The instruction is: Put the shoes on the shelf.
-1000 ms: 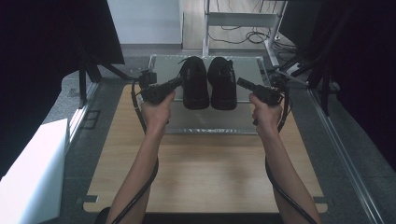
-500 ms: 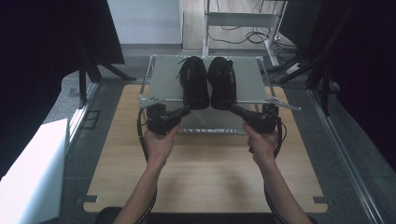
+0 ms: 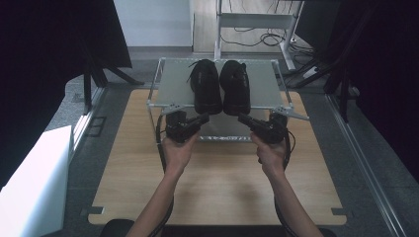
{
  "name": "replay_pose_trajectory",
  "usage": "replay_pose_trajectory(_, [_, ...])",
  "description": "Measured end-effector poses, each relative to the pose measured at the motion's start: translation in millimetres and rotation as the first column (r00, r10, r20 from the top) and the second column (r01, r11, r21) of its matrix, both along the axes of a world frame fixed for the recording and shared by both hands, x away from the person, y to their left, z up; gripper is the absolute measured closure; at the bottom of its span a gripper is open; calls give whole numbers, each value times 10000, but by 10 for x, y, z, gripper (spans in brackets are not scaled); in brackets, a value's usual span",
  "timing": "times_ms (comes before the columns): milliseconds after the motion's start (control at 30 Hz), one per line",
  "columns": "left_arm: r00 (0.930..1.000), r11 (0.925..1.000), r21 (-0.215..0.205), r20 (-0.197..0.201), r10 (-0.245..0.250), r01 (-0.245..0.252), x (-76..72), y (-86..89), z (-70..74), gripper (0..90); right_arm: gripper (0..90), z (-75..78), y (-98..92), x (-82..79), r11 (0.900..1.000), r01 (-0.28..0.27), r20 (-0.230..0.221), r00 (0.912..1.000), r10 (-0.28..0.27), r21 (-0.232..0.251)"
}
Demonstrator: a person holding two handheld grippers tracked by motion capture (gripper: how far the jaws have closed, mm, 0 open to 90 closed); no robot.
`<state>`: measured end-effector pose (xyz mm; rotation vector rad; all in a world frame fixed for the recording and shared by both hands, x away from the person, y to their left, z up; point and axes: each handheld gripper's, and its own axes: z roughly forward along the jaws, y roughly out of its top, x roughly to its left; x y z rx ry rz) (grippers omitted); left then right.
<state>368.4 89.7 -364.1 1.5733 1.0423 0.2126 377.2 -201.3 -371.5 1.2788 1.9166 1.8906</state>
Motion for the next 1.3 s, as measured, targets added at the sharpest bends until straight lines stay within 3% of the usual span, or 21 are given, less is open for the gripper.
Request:
replay_pose_trajectory(167, [9998,9999,7,-172,112,-112,82,6,0,896,900,4,32,58,9999,158,-50,9999,-159,-27])
replay_pose_trajectory(400, [9988,9997,-123,-438,211,-217,219,22,-13,896,900,-16,57,216,9990,220,-370,9991,-206,377])
replay_pose_trajectory(1100, [9933,9985,-149,-1042,507,-525,465,7,-42,896,900,-97,128,492,9959,837,-807,9935,-806,357])
replay_pose_trajectory(1300, [9910,9977,62,-1154,684,-681,513,-25,-42,896,900,-119,132,544,9950,912,-916,9920,-872,405])
